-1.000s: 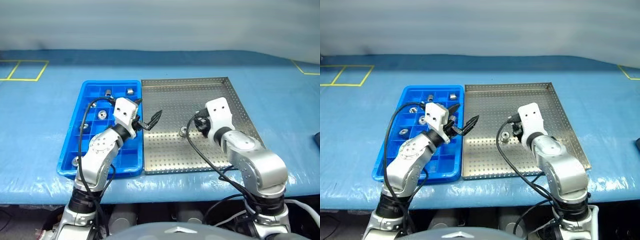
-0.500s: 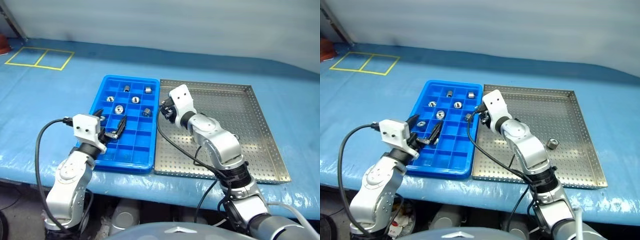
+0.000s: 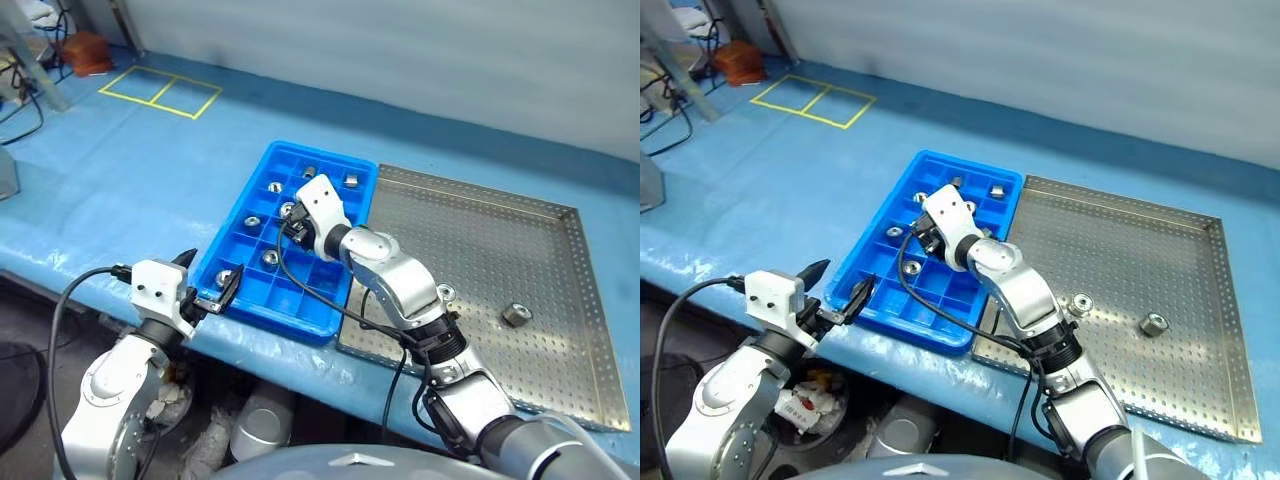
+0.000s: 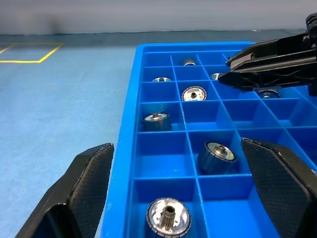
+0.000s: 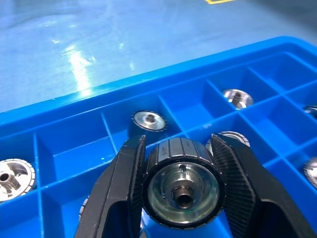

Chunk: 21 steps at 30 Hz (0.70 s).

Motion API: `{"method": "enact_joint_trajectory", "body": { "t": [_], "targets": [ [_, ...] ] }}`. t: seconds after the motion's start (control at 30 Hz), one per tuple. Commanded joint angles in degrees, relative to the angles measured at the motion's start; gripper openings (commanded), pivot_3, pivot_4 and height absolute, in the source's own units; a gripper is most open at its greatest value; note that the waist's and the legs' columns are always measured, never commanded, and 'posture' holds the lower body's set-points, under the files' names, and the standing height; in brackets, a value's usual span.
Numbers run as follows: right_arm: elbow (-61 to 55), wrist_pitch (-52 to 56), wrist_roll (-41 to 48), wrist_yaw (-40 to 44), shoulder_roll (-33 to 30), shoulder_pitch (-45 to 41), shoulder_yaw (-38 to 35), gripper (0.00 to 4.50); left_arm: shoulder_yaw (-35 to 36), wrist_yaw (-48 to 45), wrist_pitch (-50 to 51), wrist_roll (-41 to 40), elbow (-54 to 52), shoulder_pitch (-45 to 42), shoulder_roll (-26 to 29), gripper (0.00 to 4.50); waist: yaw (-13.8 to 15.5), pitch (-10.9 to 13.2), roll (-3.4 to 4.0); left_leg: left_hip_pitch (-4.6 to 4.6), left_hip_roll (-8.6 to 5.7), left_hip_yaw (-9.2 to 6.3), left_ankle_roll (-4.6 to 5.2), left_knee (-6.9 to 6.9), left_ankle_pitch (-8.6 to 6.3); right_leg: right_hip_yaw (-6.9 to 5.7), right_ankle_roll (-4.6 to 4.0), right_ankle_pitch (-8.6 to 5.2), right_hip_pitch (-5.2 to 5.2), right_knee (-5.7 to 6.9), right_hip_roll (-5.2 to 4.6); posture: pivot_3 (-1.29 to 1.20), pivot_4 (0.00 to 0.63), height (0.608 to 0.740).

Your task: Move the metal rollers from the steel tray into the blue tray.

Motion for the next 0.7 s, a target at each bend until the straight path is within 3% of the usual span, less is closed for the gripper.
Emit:
{"method": "enact_joint_trajectory", "body": {
  "t": [0.03, 0.33, 0.7],
  "targets": [
    [-1.52, -1.66, -0.37, 0.31, 0.32, -0.41, -0.87, 1.71, -0.91, -0.06, -0.37, -0.72, -3.04, -0.73, 0.25, 4.50, 1.88, -0.01, -0.01, -0.08, 0.01, 0.01, -0.03, 0.00, -0.01, -0.03, 0.00, 0.00, -0.03, 0.00, 0.02, 0.60, 0.150, 0.740],
    [-4.15, -0.05, -0.63, 0.02, -1.55, 0.88, -1.93, 1.71, -3.00, -1.11, -0.25, -1.67, -1.68, -3.28, 0.86, 4.50, 6.35, -0.01, 0.00, -0.32, 0.02, -0.02, -0.16, 0.04, -0.03, -0.18, -0.01, -0.02, -0.23, -0.01, 0.08, 0.56, 0.150, 0.740],
    [-8.34, 2.90, -1.15, -0.61, -3.96, 3.38, -4.07, 1.71, -5.02, -2.94, -0.29, -2.02, -0.35, -5.43, 1.48, 4.50, 6.68, -0.03, 0.01, -0.38, 0.03, -0.05, -0.20, 0.07, -0.02, -0.24, -0.02, -0.02, -0.10, 0.01, 0.10, 0.51, 0.150, 0.740]
  ]
}}
